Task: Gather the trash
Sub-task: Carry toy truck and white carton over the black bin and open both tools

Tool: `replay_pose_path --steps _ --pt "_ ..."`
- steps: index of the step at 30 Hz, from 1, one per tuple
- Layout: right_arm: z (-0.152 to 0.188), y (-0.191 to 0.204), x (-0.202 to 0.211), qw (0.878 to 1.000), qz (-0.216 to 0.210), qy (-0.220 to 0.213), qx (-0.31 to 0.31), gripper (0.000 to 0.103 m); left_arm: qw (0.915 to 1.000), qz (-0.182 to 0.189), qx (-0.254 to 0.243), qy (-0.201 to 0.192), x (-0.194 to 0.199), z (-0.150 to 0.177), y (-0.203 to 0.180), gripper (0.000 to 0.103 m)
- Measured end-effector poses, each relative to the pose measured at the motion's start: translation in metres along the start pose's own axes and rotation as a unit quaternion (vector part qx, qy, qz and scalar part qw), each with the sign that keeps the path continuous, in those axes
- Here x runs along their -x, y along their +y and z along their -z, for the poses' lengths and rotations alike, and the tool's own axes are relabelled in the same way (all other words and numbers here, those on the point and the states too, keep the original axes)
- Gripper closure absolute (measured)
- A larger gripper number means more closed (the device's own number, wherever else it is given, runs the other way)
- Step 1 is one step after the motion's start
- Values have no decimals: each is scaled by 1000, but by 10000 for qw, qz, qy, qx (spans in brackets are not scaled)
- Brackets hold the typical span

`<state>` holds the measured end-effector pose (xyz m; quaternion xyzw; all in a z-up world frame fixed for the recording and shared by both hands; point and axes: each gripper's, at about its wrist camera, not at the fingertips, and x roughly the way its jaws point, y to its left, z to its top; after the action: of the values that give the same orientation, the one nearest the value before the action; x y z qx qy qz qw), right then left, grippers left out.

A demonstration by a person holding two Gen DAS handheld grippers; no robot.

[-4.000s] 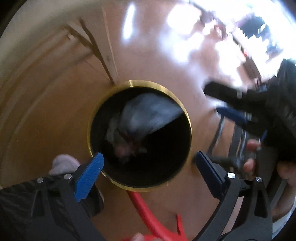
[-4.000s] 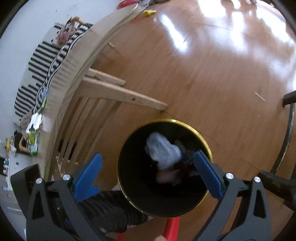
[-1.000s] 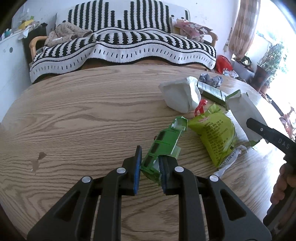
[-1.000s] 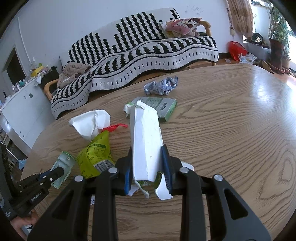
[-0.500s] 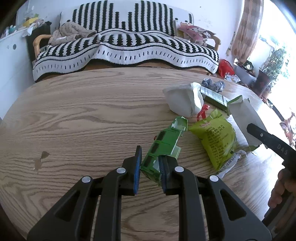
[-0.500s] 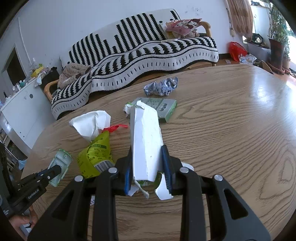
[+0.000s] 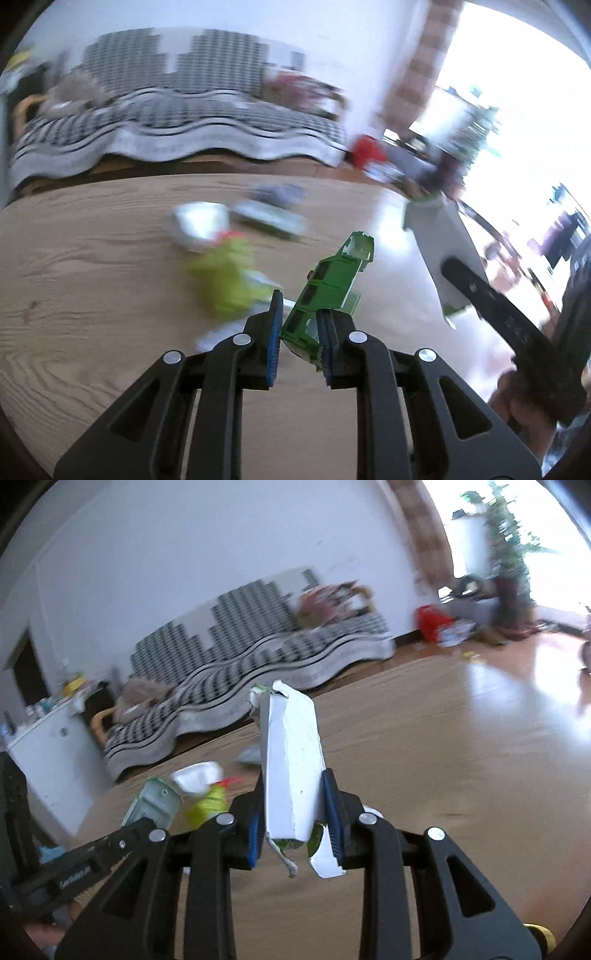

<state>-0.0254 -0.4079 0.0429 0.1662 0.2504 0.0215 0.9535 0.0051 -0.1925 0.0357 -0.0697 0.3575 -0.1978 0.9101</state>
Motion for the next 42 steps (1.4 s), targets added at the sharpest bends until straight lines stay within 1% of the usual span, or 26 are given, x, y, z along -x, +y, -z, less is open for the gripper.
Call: replay_pose_path --steps 1,3,4,6,7,8,10,13,14,15,16,17,18,19,22,24,28,31,33,34,35,36,37,40,41,42 --pt "-3 -19 24 9998 150 -57 -67 75 9996 200 -203 72 4 6 -27 86" --pt "-4 -48 58 9992 326 -112 -199 75 9976 502 -430 204 8 15 -64 86" --pt "-3 -64 76 9986 421 -144 -273 75 9952 745 -532 346 9 24 -88 86" --pt "5 -100 115 9966 696 -187 -405 75 9895 1064 -741 637 7 44 -127 86" --pt "12 -121 135 9947 883 -187 -482 75 9872 1141 -824 744 5 52 -139 86" --pt "20 -135 148 9933 1019 -146 -517 75 9826 1222 -1023 959 0 67 -161 86" --pt "40 -167 165 9897 1265 72 -673 74 9690 1330 -1498 1446 -14 101 -199 86" --pt "93 -225 168 9777 1308 865 -1397 74 9463 1380 -1956 2172 -46 155 -237 86" --pt "121 -244 162 9691 1378 1228 -1639 74 9380 1250 -2130 2432 -66 181 -249 86" --pt "143 -256 157 9620 1493 1462 -1760 74 9341 1141 -2260 2518 -77 194 -253 86" --pt "164 -267 152 9537 1601 1688 -1907 74 9273 1031 -2433 2650 -90 213 -259 86" --pt "190 -282 145 9410 1648 1949 -2222 74 9163 984 -2512 2961 -107 233 -263 86" --pt "207 -291 141 9320 1624 2092 -2476 74 9079 994 -2497 3217 -120 243 -264 86" --pt "224 -299 138 9228 1605 2231 -2701 74 9042 967 -2495 3329 -128 247 -266 86" --pt "237 -307 131 9163 1614 2363 -2802 74 9037 847 -2341 3484 -147 248 -265 86" --pt "237 -310 130 9162 1616 2353 -2813 74 9001 806 -2305 3607 -154 251 -263 86" --pt "240 -317 134 9159 1580 2353 -2844 74 8985 778 -2275 3671 -156 254 -257 86" --pt "244 -316 130 9113 1411 2354 -3071 73 9003 830 -2195 3666 -157 250 -257 86" --pt "242 -321 129 9085 1274 2233 -3294 65 9057 754 -2179 3557 -155 250 -256 85" --pt "240 -322 132 9052 1244 2174 -3434 43 9094 719 -2119 3506 -155 249 -254 65" --pt "237 -326 136 8992 1212 2075 -3655 12 9132 739 -2002 3471 -154 247 -250 24" --pt "235 -329 139 8974 1191 1978 -3761 6 9173 783 -1906 3407 -152 245 -249 4" --pt "231 -330 144 8982 1225 1875 -3782 7 9183 831 -1875 3387 -151 244 -248 6" --pt "218 -331 156 9055 1434 1740 -3594 7 9187 988 -1916 3310 -146 242 -251 6" --pt "211 -330 163 9087 1564 1588 -3531 7 9205 1009 -1957 3229 -143 240 -252 6" --pt "207 -329 169 9107 1695 1476 -3467 7 9257 1036 -2011 3031 -135 235 -254 6"
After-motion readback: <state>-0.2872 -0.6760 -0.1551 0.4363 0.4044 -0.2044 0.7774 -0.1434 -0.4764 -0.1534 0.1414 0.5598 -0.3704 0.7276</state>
